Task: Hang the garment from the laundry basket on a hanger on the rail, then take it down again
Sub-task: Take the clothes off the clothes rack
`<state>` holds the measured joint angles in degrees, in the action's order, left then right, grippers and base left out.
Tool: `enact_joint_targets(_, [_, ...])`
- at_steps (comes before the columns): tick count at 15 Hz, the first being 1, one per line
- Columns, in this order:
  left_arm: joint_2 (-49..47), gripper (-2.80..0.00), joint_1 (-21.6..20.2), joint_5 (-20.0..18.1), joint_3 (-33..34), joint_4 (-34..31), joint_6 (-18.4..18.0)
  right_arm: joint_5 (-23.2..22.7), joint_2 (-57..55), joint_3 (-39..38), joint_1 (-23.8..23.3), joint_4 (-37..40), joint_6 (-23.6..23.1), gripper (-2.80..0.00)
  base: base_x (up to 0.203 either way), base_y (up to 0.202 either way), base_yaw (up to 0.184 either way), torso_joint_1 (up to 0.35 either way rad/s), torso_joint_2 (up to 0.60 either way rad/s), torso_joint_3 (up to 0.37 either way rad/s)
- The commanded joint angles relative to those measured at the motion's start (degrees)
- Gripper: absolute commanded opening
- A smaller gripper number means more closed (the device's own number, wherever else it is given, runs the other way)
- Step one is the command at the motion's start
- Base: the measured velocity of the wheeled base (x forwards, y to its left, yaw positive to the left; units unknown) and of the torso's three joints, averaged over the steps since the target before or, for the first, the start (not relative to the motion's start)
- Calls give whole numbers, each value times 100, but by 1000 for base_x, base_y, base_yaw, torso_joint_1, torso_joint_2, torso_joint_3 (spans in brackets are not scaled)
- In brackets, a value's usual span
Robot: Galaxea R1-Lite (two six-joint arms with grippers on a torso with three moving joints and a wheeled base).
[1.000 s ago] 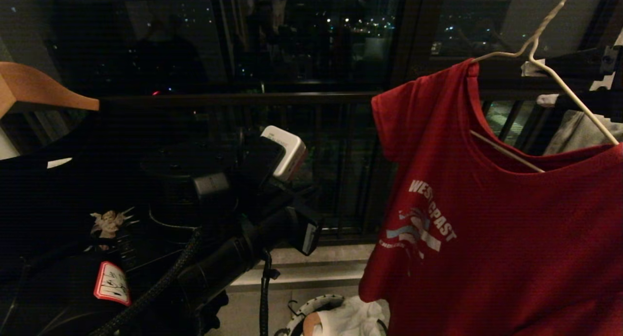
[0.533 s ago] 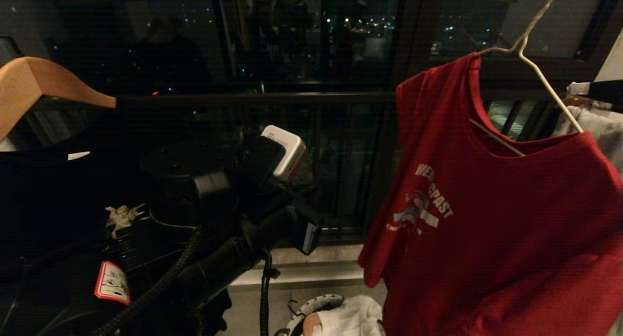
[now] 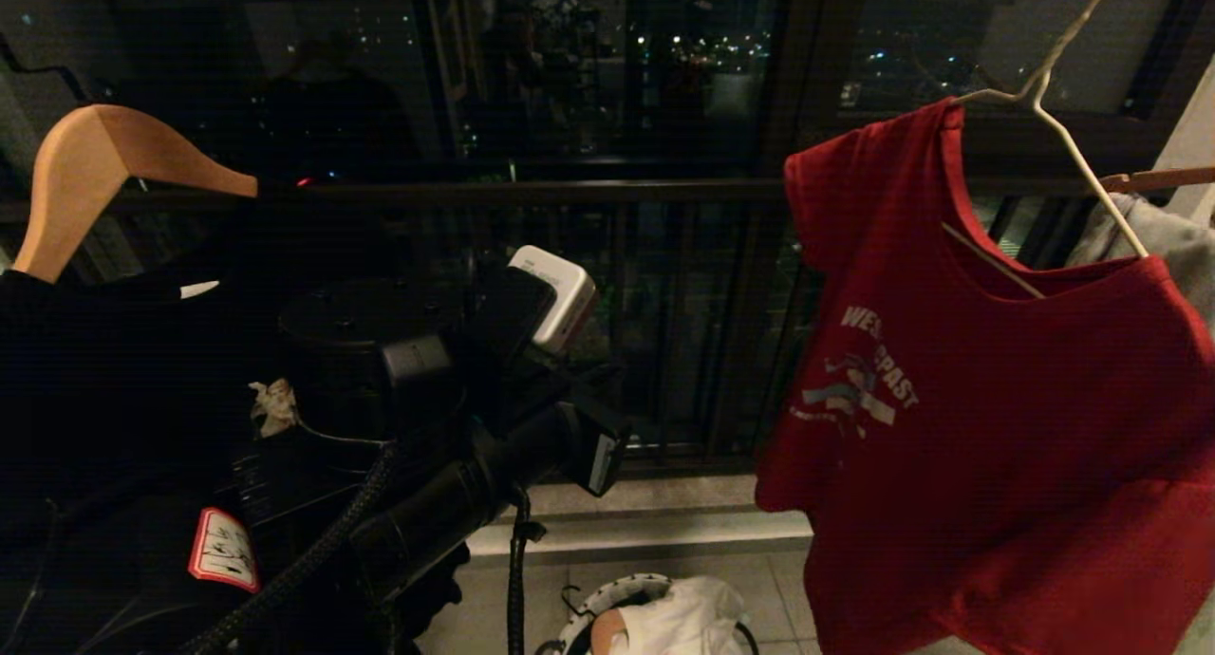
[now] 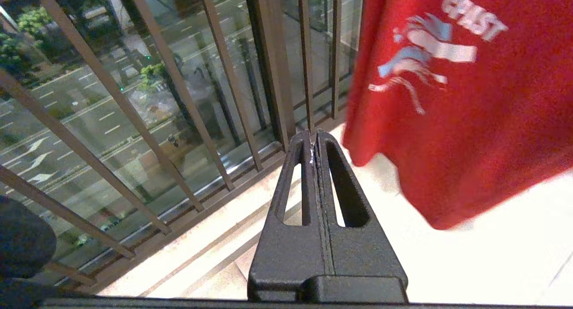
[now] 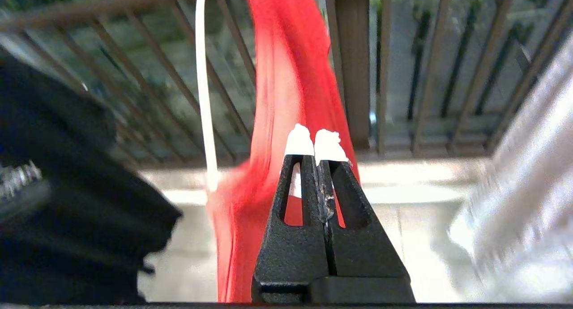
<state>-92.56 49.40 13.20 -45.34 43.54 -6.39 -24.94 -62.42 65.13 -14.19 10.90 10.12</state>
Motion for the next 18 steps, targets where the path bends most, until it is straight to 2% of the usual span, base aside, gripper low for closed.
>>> enact_joint_targets(1, [-34,-280,-12,10,-1,84,-6,22,204,-3,-5,279,-103,-280,0,0,0,0,0,0])
enact_joint_targets(4, [20,-280,-112,17,68,528,-98,113,744,-58,-3,686,-181,-280,0,0,0,0,0,0])
enact_joint_targets(7, [335,-280,-419,3,290,777,-178,112,1463,-258,3,1041,-373,-280,0,0,0,0,0,0])
enact_joint_targets(8, [484,-280,-649,0,304,784,-201,111,1785,-363,3,1154,-465,-280,0,0,0,0,0,0])
enact_joint_targets(11, [1276,-280,-1576,17,719,773,-311,-88,2623,-560,15,1796,-790,-280,0,0,0,0,0,0])
enact_joint_targets(13, [1755,-280,-2453,18,1063,759,-339,-897,2745,-574,21,2379,-1165,-280,0,0,0,0,0,0])
enact_joint_targets(15, [2309,-280,-3579,-7,1343,725,-335,-1689,2758,-549,38,2692,-1288,-280,0,0,0,0,0,0])
enact_joint_targets(16, [2727,-280,-4106,-48,1479,642,-321,-1885,2777,-546,52,2752,-1300,-280,0,0,0,0,0,0])
enact_joint_targets(18, [3699,-280,-4704,-258,1722,277,-283,-1926,2958,-549,90,2772,-1307,-280,0,0,0,0,0,0])
